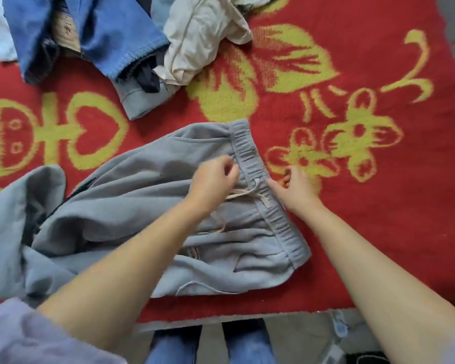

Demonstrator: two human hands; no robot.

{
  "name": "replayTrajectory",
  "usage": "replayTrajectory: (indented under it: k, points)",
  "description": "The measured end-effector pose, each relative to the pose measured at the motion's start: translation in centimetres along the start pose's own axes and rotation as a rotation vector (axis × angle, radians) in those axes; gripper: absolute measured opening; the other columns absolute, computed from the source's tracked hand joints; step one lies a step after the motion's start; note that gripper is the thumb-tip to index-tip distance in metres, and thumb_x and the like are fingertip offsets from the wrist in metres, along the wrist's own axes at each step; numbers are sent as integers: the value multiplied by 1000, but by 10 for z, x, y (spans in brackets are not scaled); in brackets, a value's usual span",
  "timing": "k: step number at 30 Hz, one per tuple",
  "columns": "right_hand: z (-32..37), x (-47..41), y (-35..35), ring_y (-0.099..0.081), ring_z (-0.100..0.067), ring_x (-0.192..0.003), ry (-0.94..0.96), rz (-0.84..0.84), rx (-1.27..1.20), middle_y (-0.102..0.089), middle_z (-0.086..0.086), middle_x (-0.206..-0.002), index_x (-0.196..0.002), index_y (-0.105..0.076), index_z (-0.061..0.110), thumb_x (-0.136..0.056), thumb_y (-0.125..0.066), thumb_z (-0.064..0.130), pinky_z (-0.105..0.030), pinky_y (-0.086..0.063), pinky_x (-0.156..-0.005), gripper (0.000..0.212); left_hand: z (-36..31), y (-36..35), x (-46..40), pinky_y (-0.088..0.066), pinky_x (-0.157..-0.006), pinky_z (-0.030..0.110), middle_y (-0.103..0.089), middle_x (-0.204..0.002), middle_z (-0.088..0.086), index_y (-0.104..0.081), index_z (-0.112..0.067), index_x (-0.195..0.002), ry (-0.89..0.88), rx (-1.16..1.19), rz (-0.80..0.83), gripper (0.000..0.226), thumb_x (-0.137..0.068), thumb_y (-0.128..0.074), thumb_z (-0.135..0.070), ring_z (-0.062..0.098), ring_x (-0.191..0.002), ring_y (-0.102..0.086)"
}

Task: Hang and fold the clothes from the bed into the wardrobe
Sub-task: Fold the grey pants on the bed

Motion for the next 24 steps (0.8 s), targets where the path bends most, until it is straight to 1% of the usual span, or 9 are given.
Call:
replayTrajectory:
  k: [2, 5, 7, 9, 12, 17, 20, 22, 24]
  points:
    - [-17, 27, -15, -52, -33, -116, -48, 67, 56, -53, -14, -125, -131, -39, 6, -82, -62, 57, -42, -45, -93, 75, -1, 31, -45, -41, -91, 40, -58, -115, 18, -59, -6, -116, -133, -162, -139, 29, -88, -56, -15, 32, -110, -53]
    - [-40, 58, -42, -59, -32, -110, -116, 204, 61, -62, -11, -116, -117, -45, 10, -85, -61, 52, -38, -46, -81, 55, 17, 16, -102, -35, -104, 45, -44, -138, 19, -37, -10, -142, -81, -488, 132, 65, -85, -64, -26, 36, -127, -42]
    - [-48, 66, -42, -61, -30, -104, -92, 164, -30, -66, -8, -106, -104, -56, 15, -88, -59, 47, -35, -45, -78, 37, 23, 9, -114, -41, -91, 41, -55, -126, 18, -51, -11, -121, 2, -544, 238, 41, -87, -63, -31, 36, -116, -51]
    - [-47, 74, -32, -63, -28, -93, -25, 90, -194, -68, -7, -93, -92, -55, 16, -91, -57, 43, -36, -47, -74, 28, 2, 12, -119, -43, -77, 39, -63, -107, 20, -55, -9, -95, -73, -525, 174, 17, -90, -58, -26, 37, -101, -58]
    - [-38, 86, -3, -61, -28, -77, 86, -8, -307, -63, -4, -76, -87, -45, 16, -95, -52, 41, -39, -46, -66, 27, -68, 22, -128, -43, -74, 42, -62, -103, 21, -54, -7, -92, -299, -483, -5, 11, -91, -53, -18, 39, -96, -57]
    - [-98, 85, 64, -45, -29, -63, -53, -298, -57, -43, 1, -60, -86, -37, 15, -97, -45, 47, -38, -33, -55, 35, -185, -39, -139, -37, -74, 39, -59, -108, 19, -53, -3, -98, -550, -462, 76, 15, -91, -52, -16, 36, -100, -54]
    - [-156, 84, 71, -58, -37, -76, -215, -350, 168, -58, -11, -76, -91, -42, 13, -97, -43, 47, -37, -35, -58, 35, -187, -92, -133, -37, -94, 42, -47, -127, 15, -49, -11, -124, -493, -439, 168, 33, -94, -52, -22, 32, -119, -44]
    - [-176, 80, 63, -59, -38, -96, -248, -343, 146, -62, -14, -102, -105, -51, 12, -98, -48, 36, -41, -41, -70, 25, -160, -104, -123, -30, -106, 45, -37, -141, 13, -37, -17, -141, -446, -433, 187, 50, -94, -52, -29, 32, -130, -34]
    - [-172, 77, 58, -50, -38, -114, -208, -367, 123, -54, -15, -122, -124, -51, 12, -95, -54, 26, -47, -41, -88, 33, -127, -82, -107, -27, -110, 44, -37, -144, 14, -35, -14, -145, -486, -372, 103, 56, -94, -51, -31, 33, -131, -35]
Point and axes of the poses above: each hand's wrist, its own x-axis away from the middle knuckle, its own y-axis out of the back of the hand, z = x × y, the point moved 7 cm from there along -x, towards the middle knuckle
